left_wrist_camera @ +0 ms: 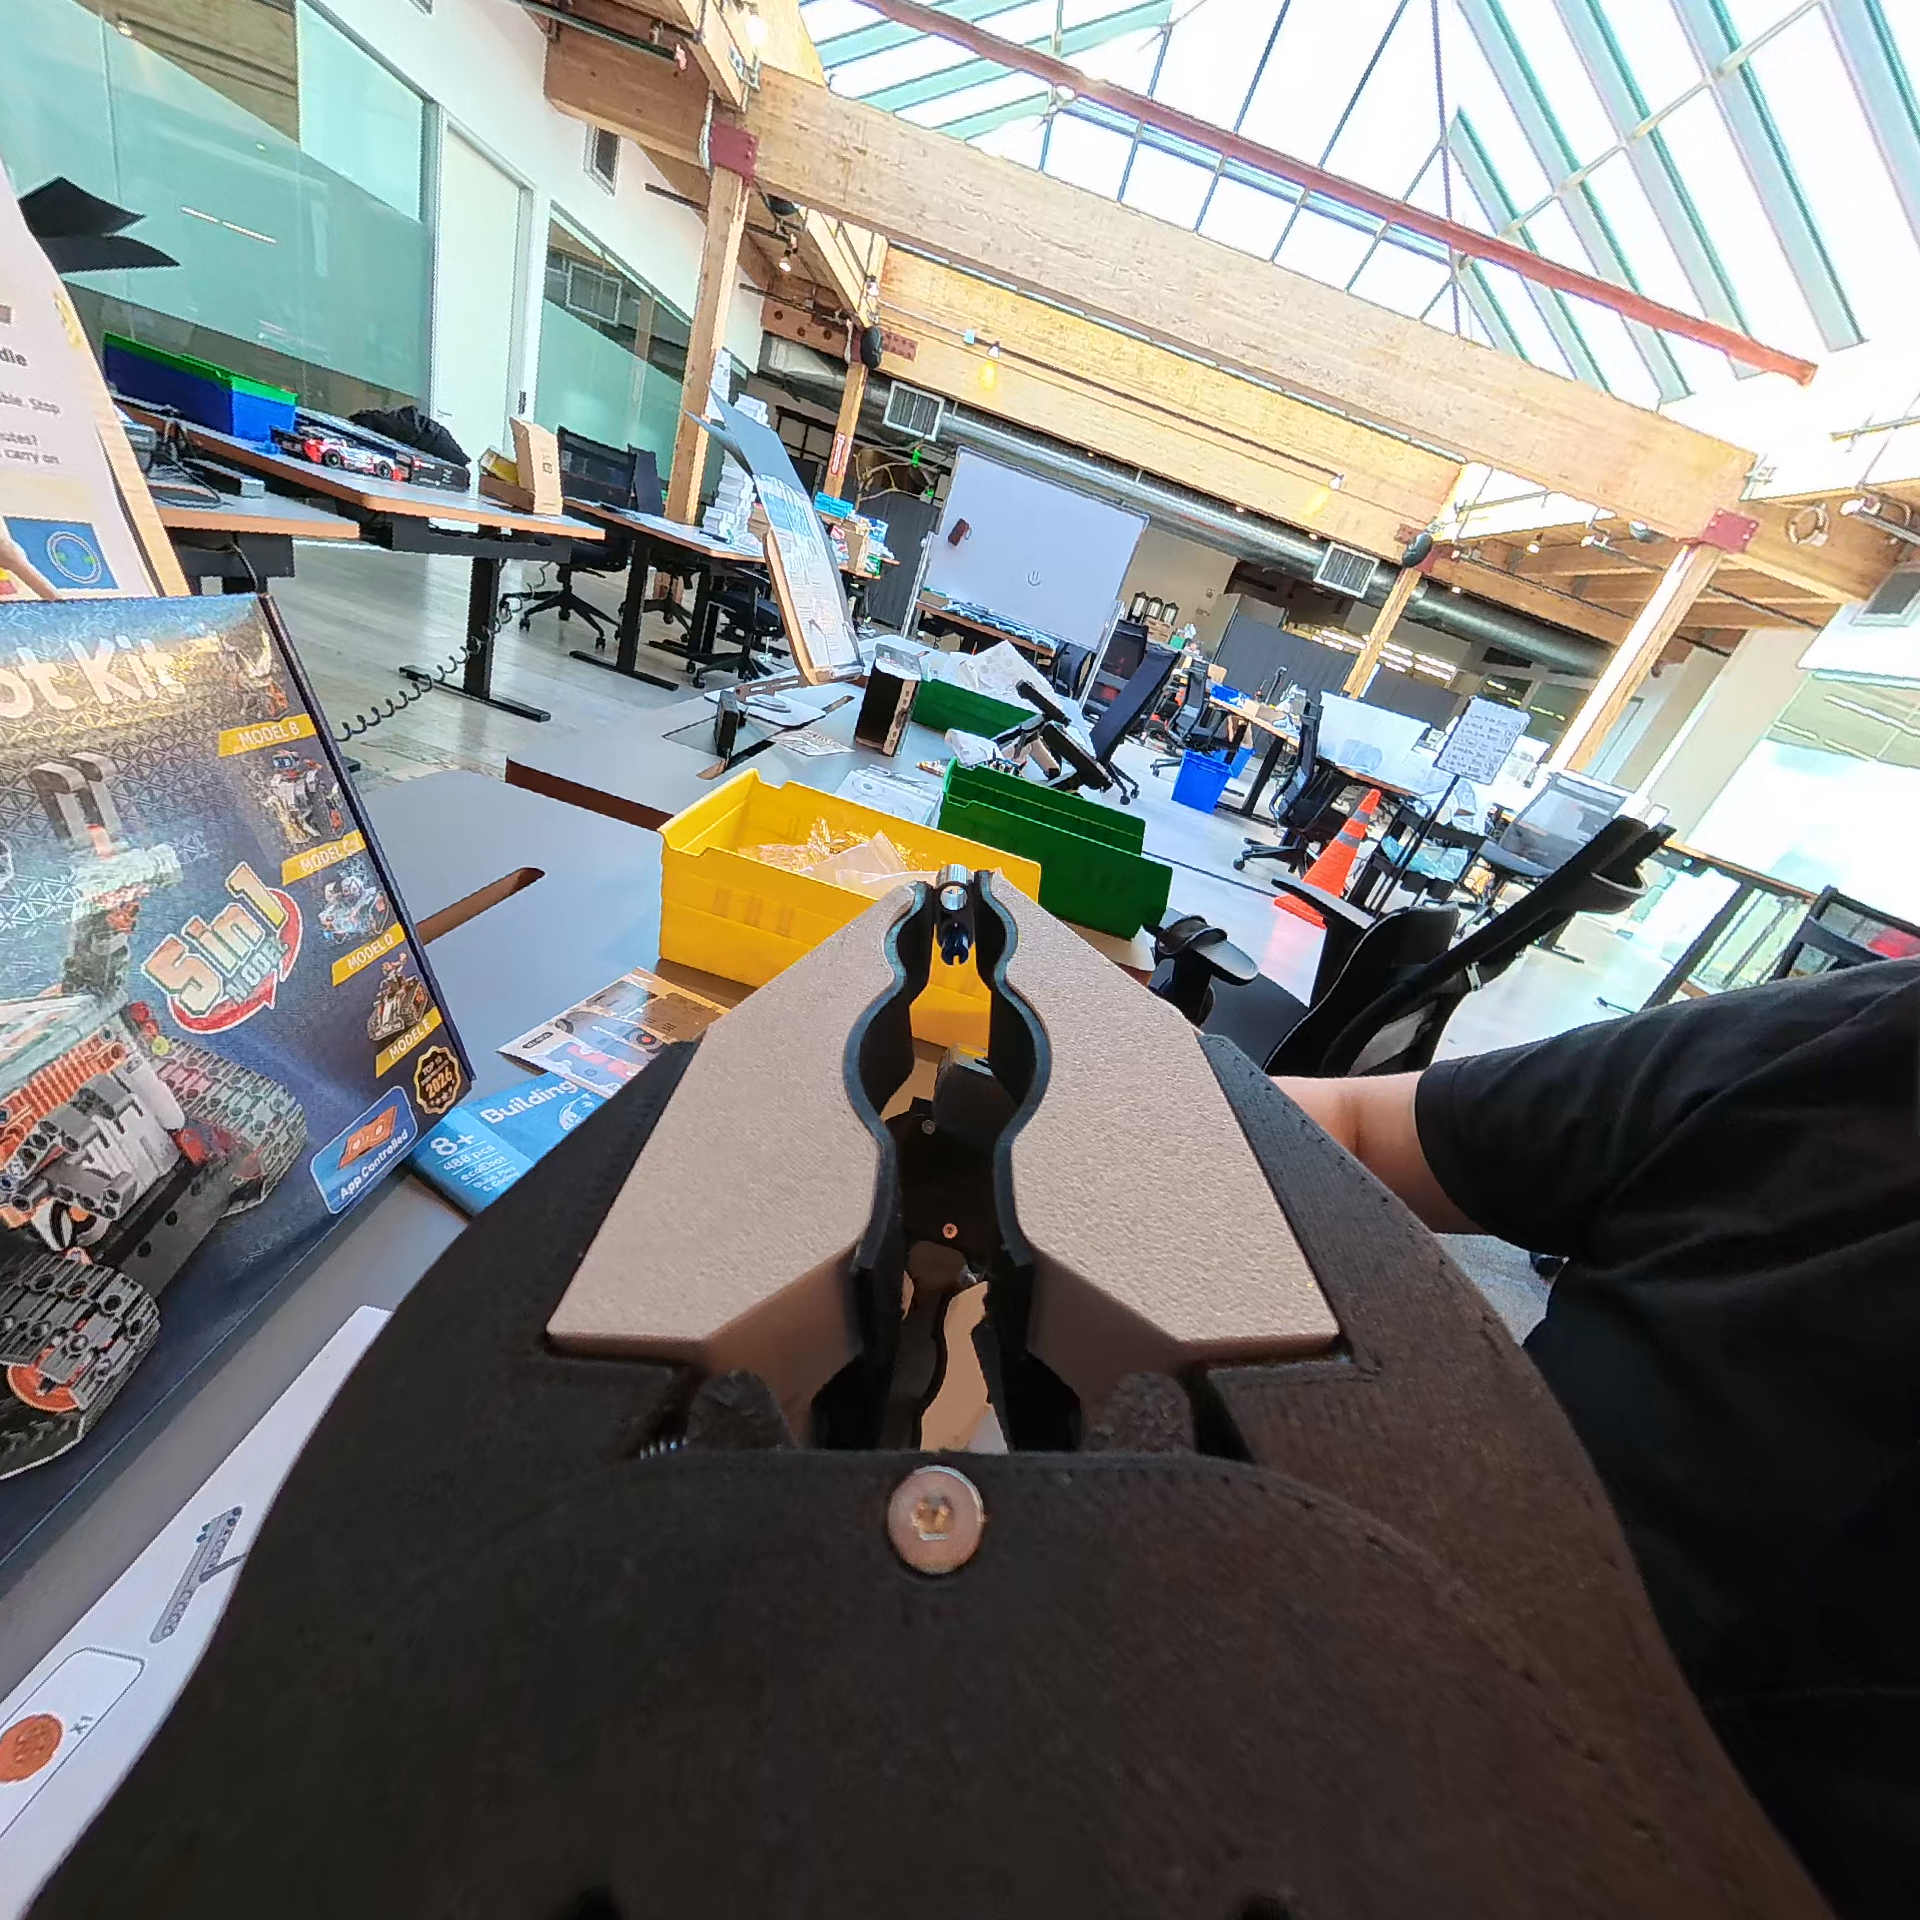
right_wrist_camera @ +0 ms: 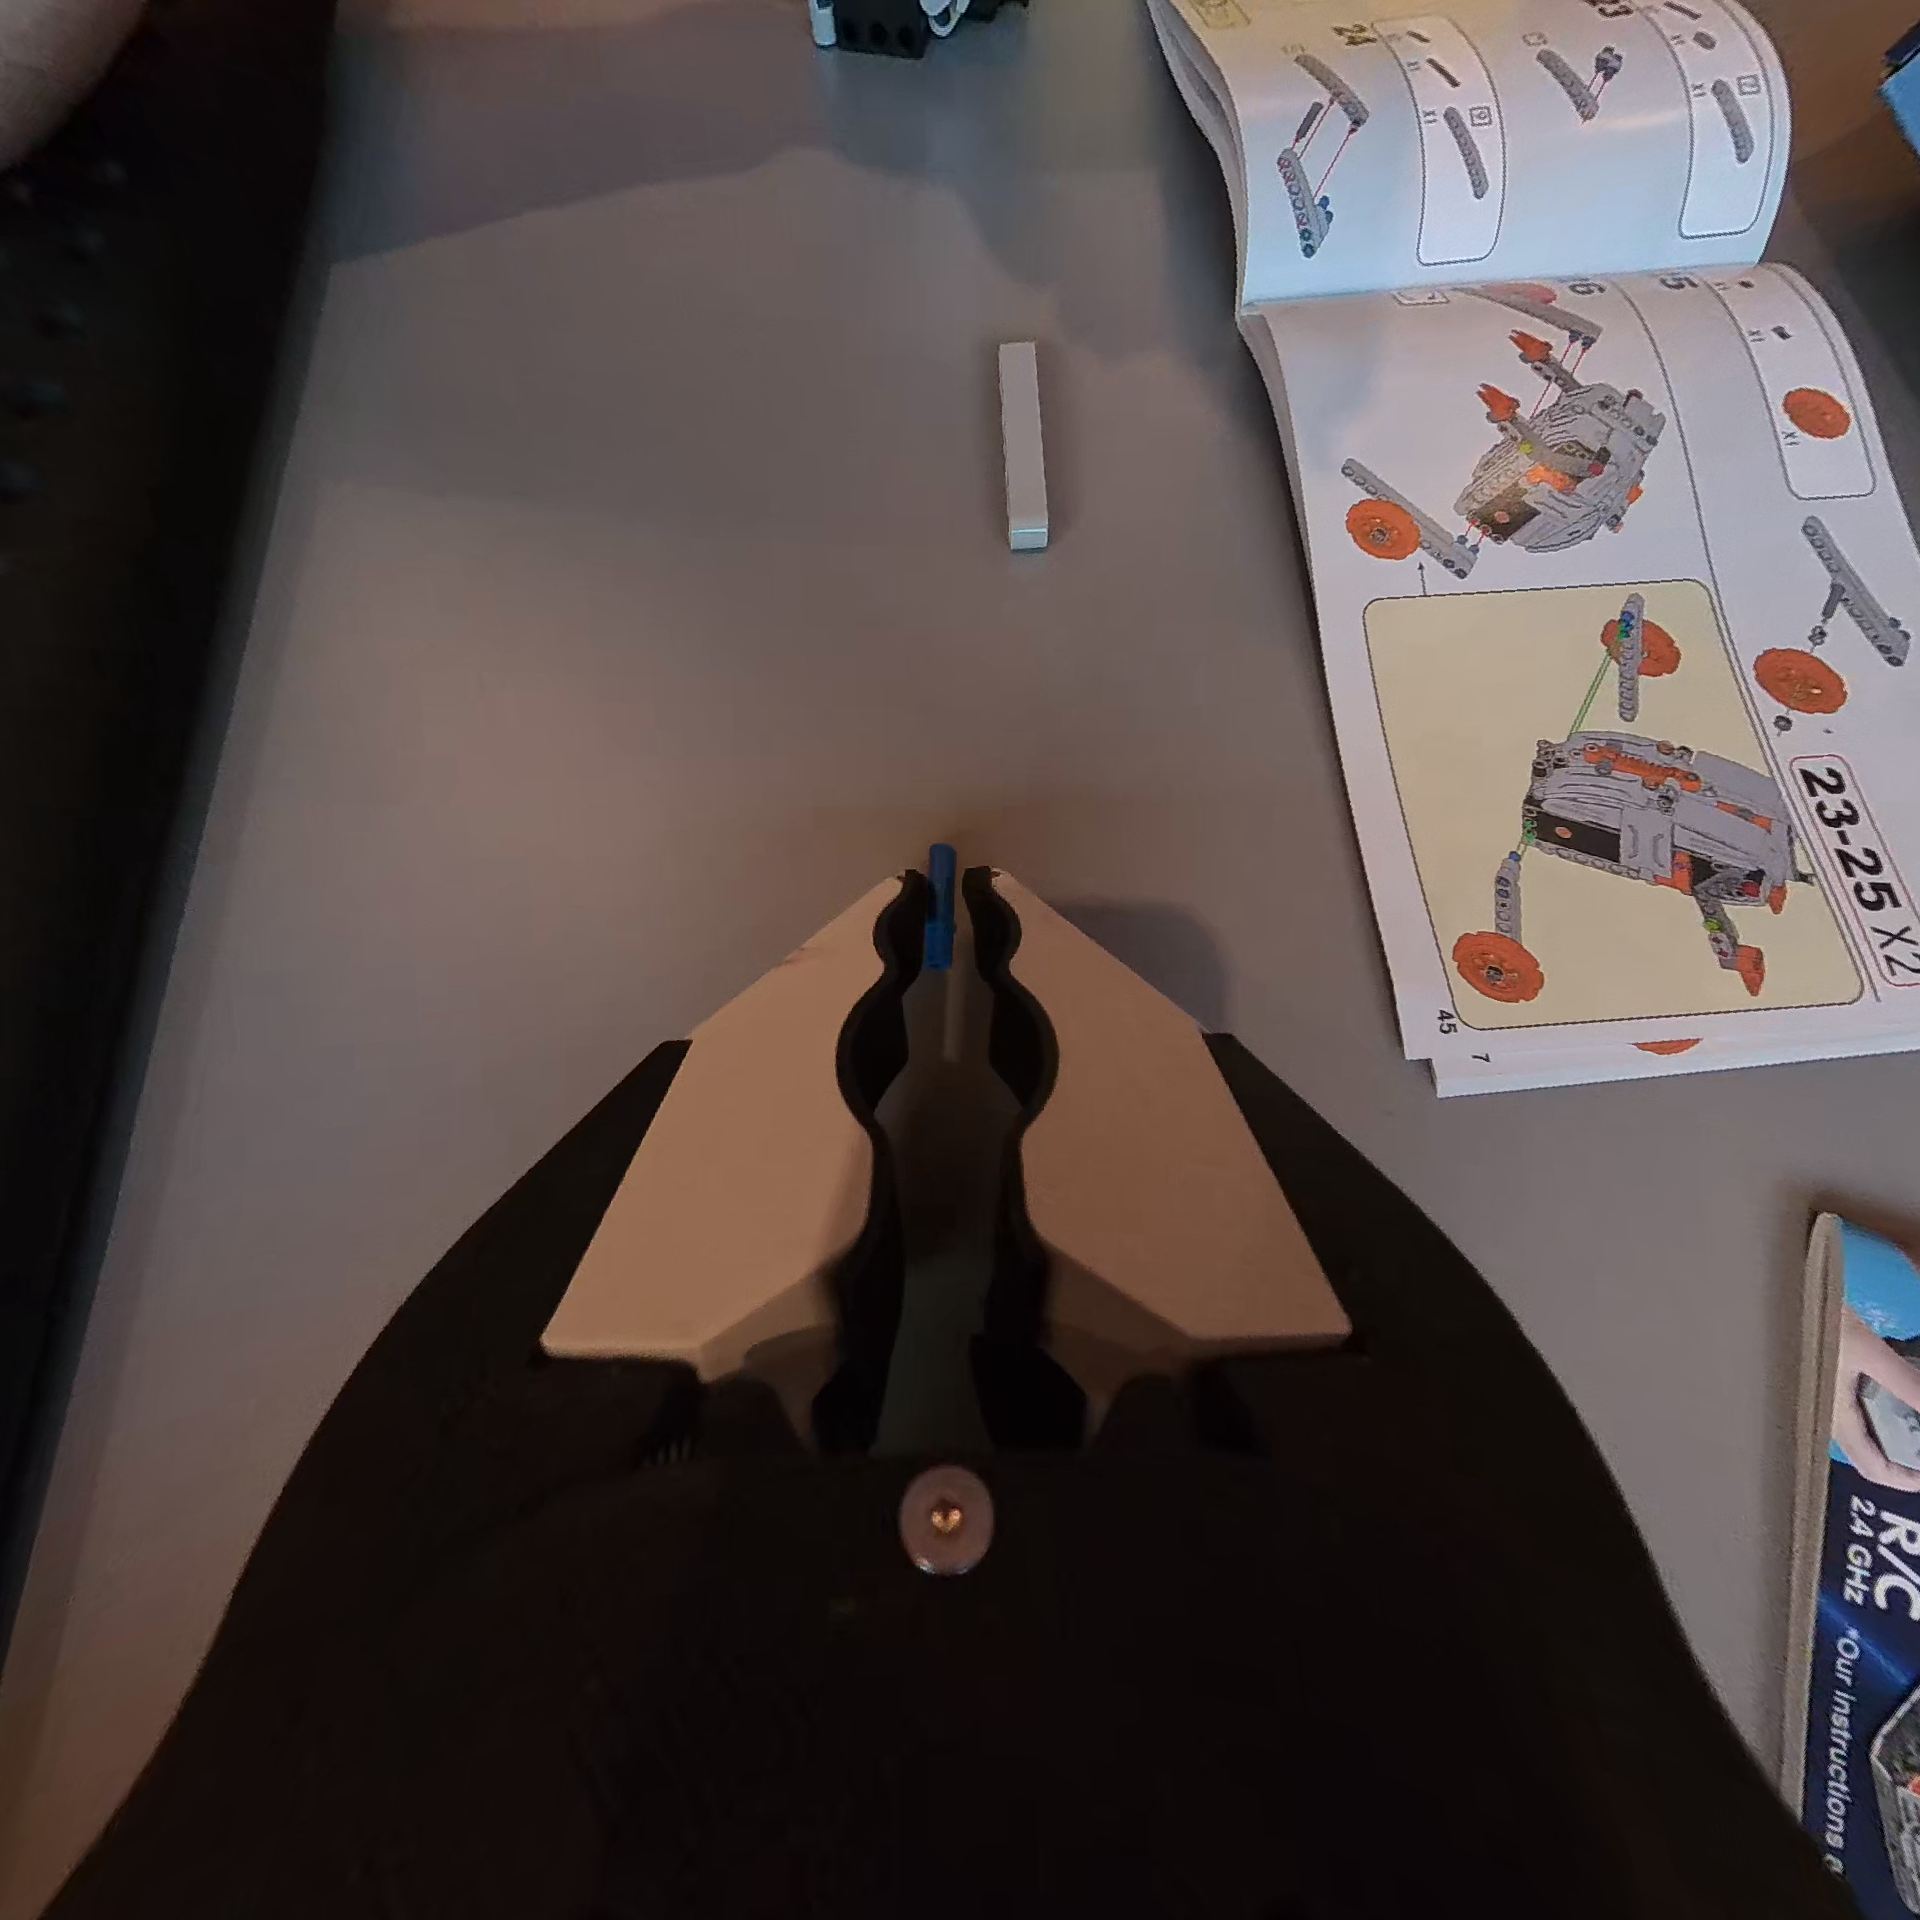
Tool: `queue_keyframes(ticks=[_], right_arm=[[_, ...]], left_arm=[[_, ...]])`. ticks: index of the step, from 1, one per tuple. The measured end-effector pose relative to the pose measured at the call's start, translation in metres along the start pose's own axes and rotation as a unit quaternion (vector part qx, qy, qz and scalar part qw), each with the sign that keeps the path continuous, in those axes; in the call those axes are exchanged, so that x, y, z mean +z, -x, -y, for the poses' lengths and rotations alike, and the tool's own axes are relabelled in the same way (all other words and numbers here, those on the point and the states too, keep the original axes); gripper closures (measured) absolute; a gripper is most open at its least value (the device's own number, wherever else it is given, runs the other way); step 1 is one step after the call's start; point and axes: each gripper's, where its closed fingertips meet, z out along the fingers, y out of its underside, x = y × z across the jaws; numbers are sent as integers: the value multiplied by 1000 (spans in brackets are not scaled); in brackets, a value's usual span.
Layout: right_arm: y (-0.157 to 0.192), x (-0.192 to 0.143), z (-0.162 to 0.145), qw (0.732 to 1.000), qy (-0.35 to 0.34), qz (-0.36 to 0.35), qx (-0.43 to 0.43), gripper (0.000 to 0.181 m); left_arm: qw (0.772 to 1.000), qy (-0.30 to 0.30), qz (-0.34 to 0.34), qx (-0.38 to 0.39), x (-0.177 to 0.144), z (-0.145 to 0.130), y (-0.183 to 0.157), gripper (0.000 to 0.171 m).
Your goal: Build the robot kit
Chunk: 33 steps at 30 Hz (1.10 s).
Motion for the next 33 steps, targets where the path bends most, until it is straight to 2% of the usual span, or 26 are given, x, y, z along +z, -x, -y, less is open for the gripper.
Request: queue_keyframes(ticks=[5,7,8,9,11,14,17,21,23,25,27,30,33], right_arm=[[3,0,-1,1000,1,9,0,176],[5,-1,0,999,1,-5,-44,176],[2,-3,0,995,4,-35,-92,177],[-1,-8,4,985,6,-75,-154,177],[0,-25,30,949,-28,-154,-274,178],[4,-54,68,886,-61,-261,-378,178],[9,-73,87,833,-77,-329,-437,178],[12,-91,103,793,-103,-378,-467,178],[13,-98,109,791,-111,-384,-463,178],[14,-105,115,803,-126,-377,-444,178],[15,-118,128,834,-165,-356,-388,178],[15,-142,151,894,-229,-286,-259,177],[15,-170,177,926,-289,-196,-142,177]], left_arm=[[1000,0,2,1,-2,0,0,166],[1000,1,3,2,-3,0,1,166],[1000,2,3,4,-4,0,1,166],[1000,4,2,7,-5,0,0,166],[1000,8,2,18,-8,-1,-1,166],[999,11,-9,31,-12,-1,-6,166],[999,12,-19,34,-12,-3,-8,166],[999,23,-35,28,-5,-9,-11,167],[998,34,-44,24,1,-14,-14,166],[997,49,-62,21,7,-20,-20,167],[995,61,-76,26,12,-26,-24,167],[992,74,-95,18,17,-32,-30,166],[991,56,-123,2,18,-27,-37,166]])
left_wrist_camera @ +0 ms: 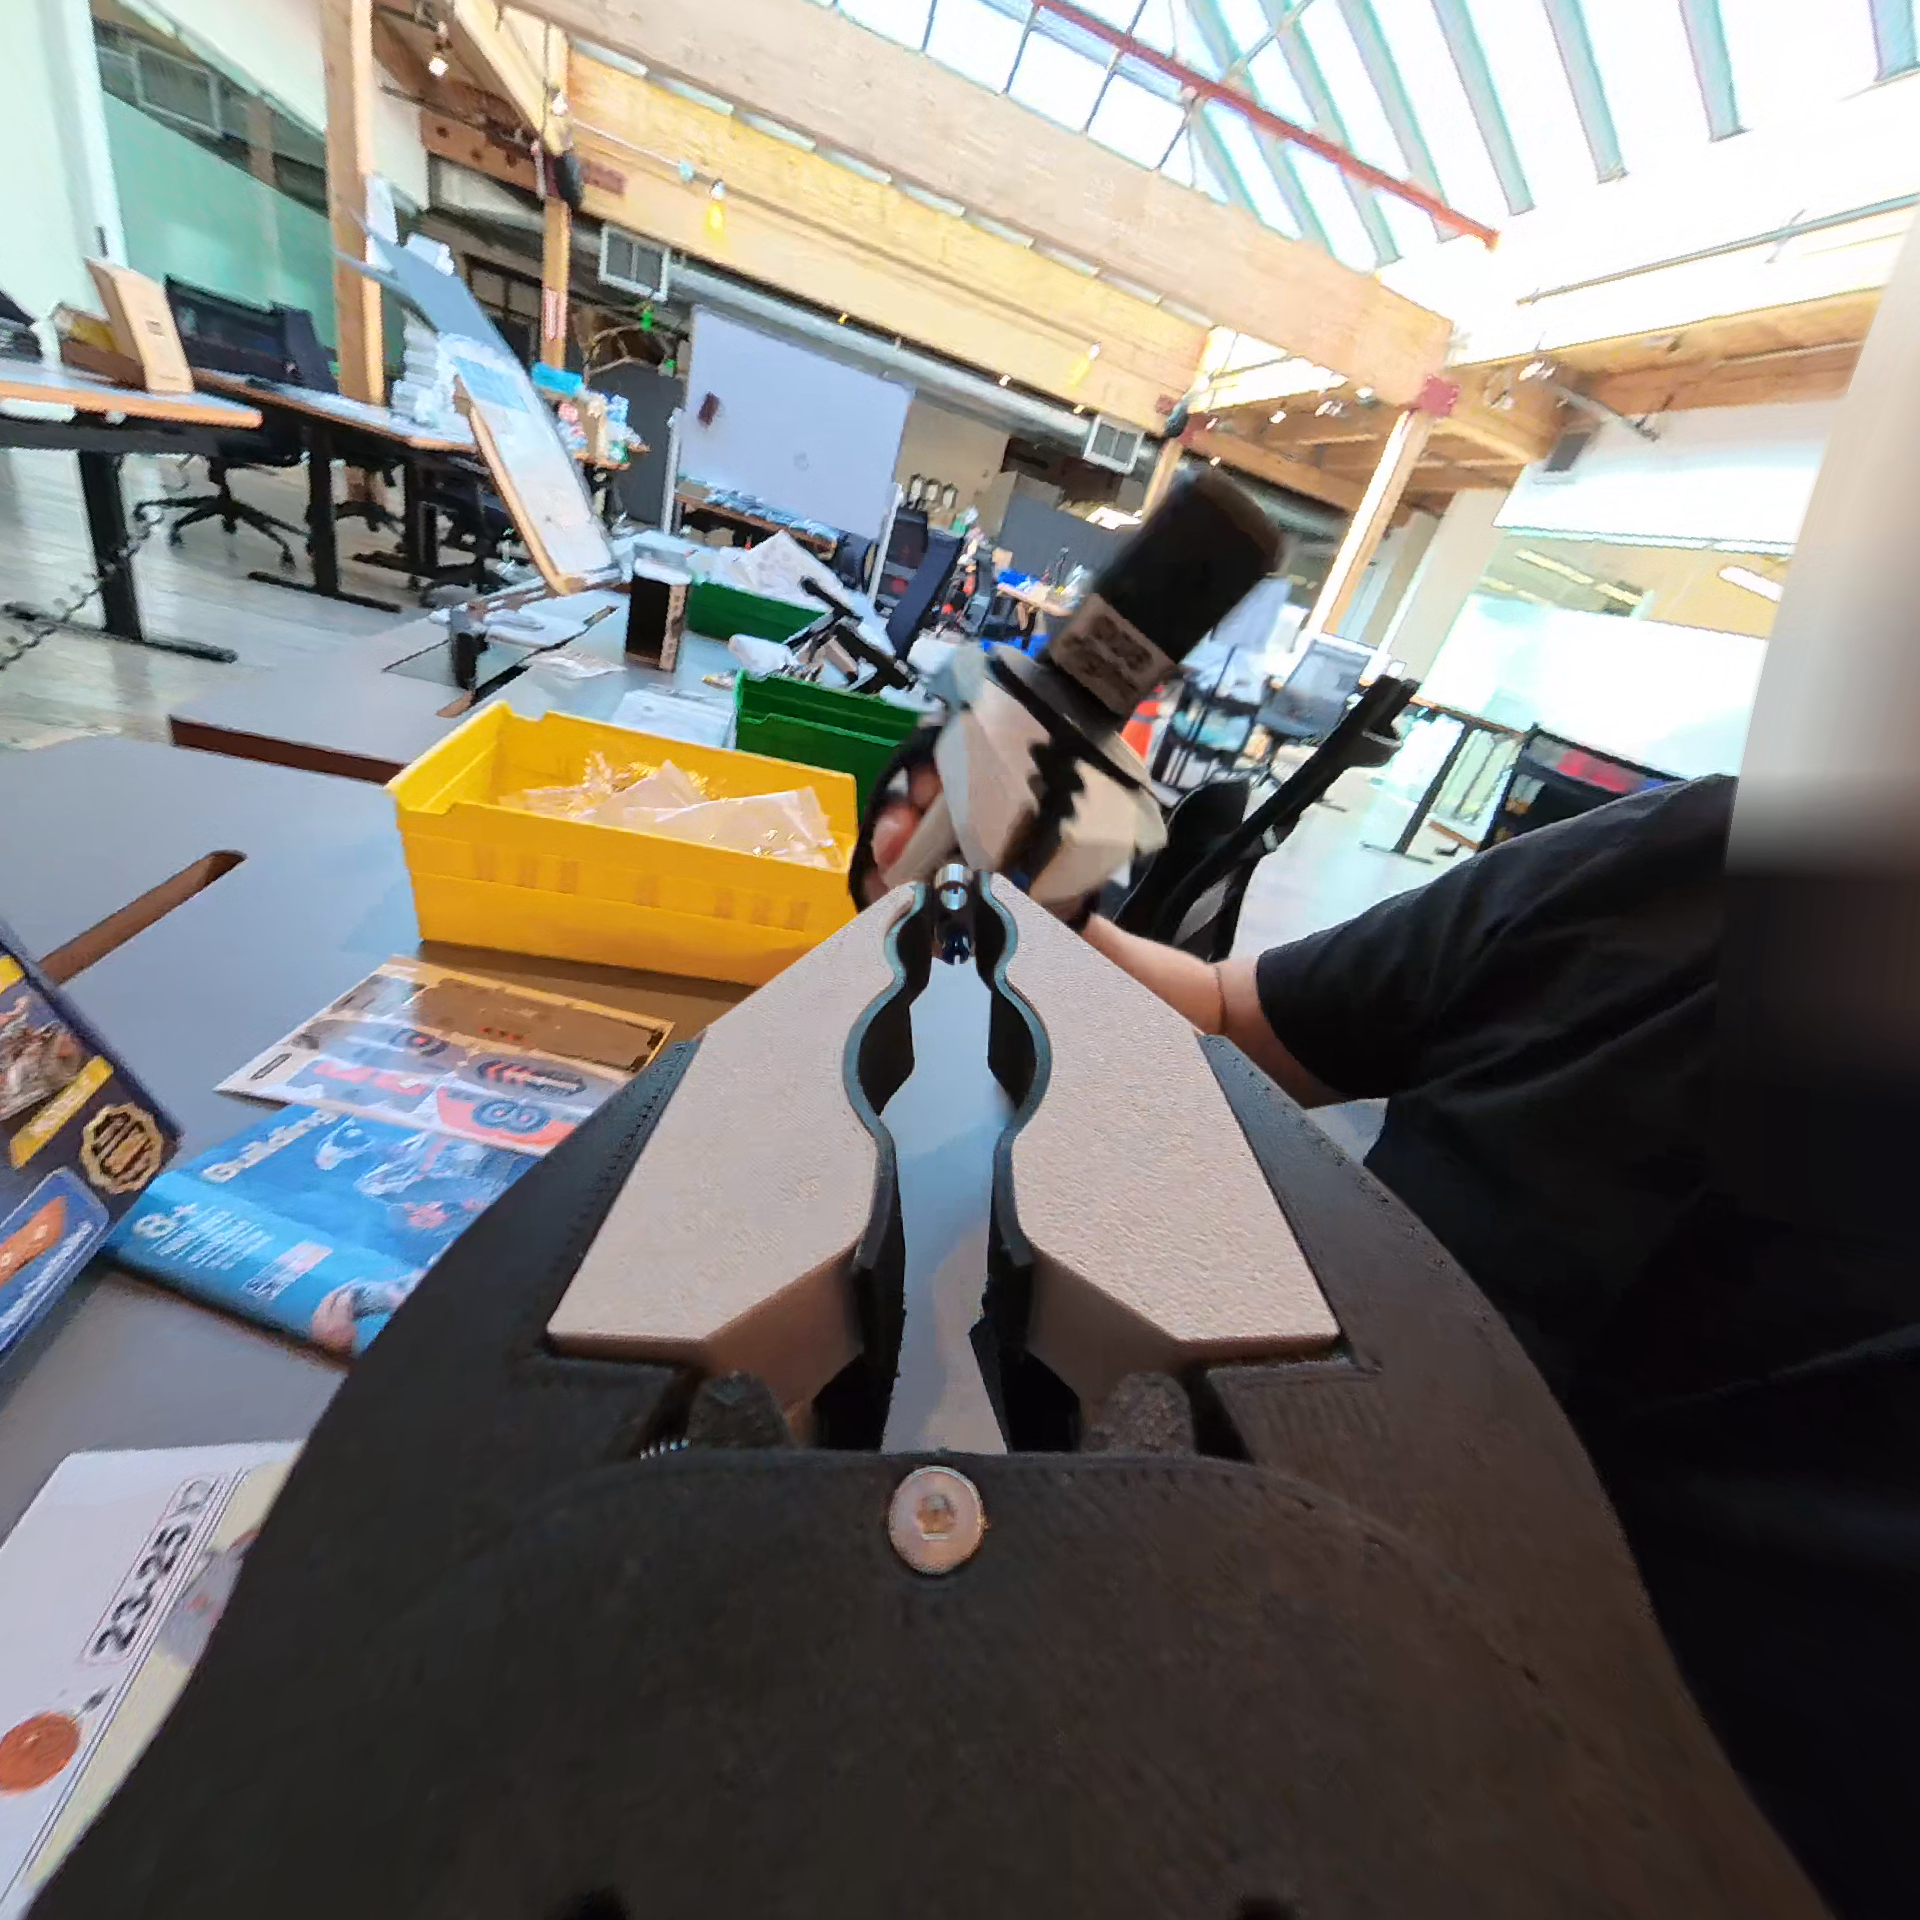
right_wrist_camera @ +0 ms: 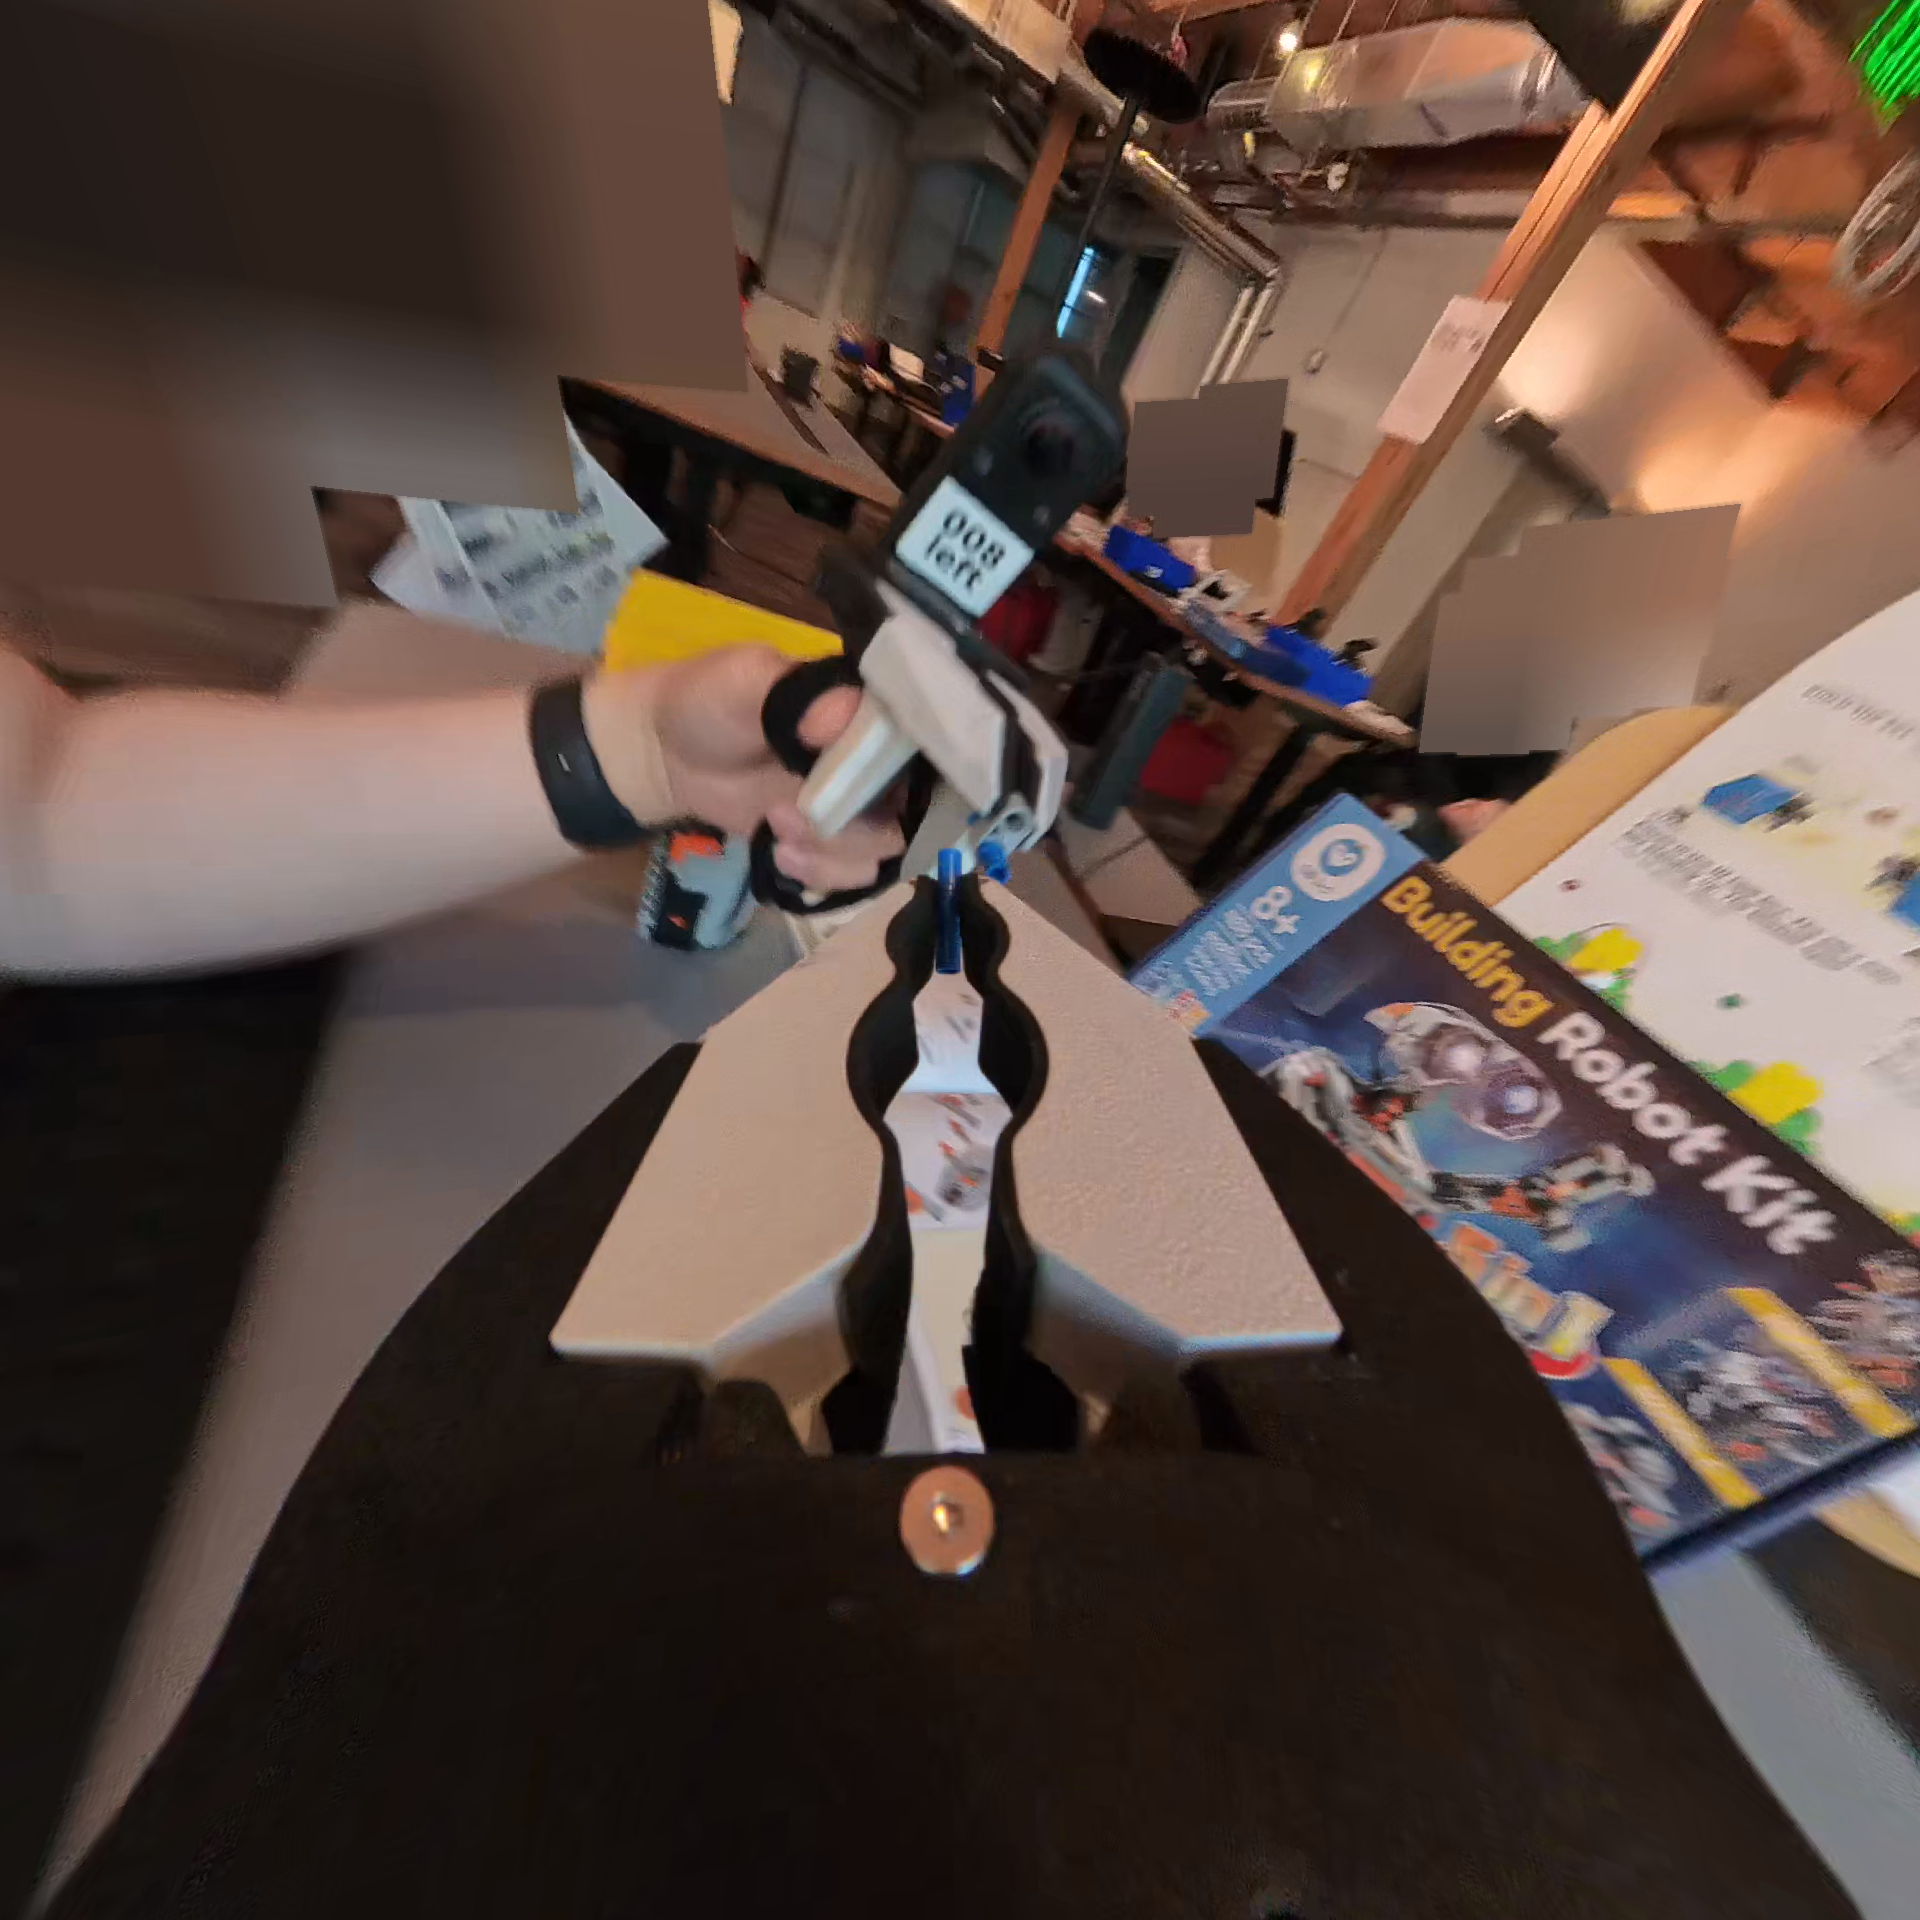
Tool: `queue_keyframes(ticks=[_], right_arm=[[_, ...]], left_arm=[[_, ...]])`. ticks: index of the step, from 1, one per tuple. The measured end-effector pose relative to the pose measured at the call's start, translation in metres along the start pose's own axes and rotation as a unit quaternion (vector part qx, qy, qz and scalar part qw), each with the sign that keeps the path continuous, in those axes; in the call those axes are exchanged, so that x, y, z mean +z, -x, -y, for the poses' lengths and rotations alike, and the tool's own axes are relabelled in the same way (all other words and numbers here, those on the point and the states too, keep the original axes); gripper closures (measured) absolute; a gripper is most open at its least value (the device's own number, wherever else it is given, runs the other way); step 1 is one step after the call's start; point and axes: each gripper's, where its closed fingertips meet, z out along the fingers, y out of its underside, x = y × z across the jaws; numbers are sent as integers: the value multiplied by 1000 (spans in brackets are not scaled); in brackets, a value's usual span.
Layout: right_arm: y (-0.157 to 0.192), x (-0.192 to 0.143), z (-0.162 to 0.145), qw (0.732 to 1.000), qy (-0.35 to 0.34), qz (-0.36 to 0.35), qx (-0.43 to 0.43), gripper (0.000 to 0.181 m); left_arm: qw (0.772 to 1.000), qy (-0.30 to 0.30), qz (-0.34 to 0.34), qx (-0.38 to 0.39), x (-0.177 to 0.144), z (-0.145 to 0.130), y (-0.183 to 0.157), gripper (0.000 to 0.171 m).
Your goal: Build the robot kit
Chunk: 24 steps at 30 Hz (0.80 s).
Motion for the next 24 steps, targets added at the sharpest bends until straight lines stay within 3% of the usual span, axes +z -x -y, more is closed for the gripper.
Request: queue_keyframes(ticks=[5,9,24], right_arm=[[-29,-4,34,985,2,65,161,178],[-25,-2,44,951,17,138,276,178],[-7,12,3,909,83,201,357,177]], left_arm=[[998,-44,-33,7,-6,12,-9,166],[997,-58,-25,41,-11,18,-12,166],[996,13,18,85,-1,-2,-5,166]])
